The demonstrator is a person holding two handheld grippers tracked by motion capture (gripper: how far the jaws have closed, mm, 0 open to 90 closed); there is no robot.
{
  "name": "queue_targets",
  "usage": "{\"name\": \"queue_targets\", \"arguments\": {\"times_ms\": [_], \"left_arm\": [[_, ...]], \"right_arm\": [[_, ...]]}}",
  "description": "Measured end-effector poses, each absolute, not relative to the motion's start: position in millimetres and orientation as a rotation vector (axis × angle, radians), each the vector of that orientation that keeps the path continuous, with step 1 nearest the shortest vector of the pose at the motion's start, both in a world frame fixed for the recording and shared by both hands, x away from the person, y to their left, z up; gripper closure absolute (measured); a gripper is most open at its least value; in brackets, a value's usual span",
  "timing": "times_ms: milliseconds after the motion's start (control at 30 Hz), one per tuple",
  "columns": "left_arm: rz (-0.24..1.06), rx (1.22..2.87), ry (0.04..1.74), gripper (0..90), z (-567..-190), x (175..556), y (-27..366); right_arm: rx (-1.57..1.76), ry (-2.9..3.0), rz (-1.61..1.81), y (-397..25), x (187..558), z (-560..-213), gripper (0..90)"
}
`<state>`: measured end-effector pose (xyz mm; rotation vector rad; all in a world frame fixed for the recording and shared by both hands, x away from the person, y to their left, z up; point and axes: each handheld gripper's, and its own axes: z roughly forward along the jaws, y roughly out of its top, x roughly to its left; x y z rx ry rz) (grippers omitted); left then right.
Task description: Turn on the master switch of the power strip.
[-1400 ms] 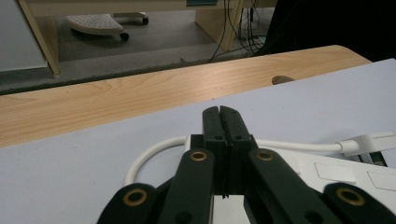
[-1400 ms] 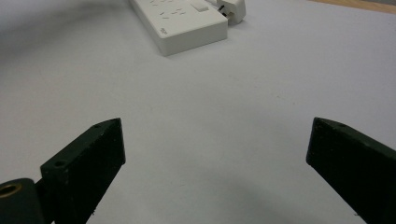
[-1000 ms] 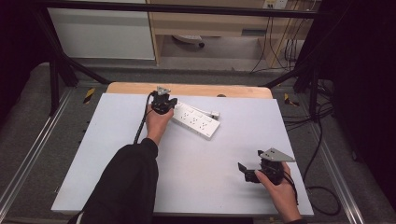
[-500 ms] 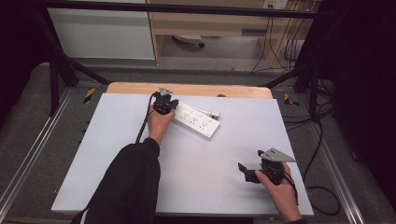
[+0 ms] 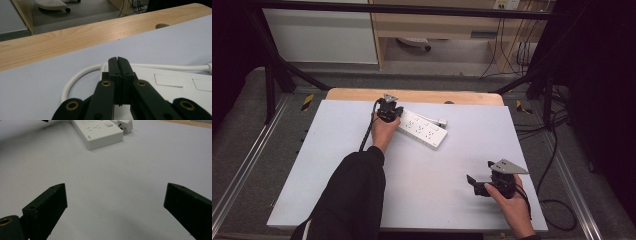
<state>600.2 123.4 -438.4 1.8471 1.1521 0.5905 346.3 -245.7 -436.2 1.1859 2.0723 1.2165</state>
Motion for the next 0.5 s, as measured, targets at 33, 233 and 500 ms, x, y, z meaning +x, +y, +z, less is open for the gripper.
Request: {"name": "queue_targets", "arguments": {"times_ms": [33, 233, 500], "left_arm": [[0.591, 1.847, 1.153, 89.9, -438.1, 600.3, 123.7], [0.586, 1.853, 1.162, 89.9, -438.8, 601.0, 124.0], [0.588, 1.850, 1.161, 89.9, -438.5, 602.0, 122.2]], "right_arm": [[1.180, 2.073, 1.215, -245.6, 346.1, -436.2, 5.2], [1.189, 2.077, 1.221, -246.1, 346.0, -435.6, 5.0], [1.187, 2.077, 1.223, -245.9, 346.3, -435.7, 4.7]]}}
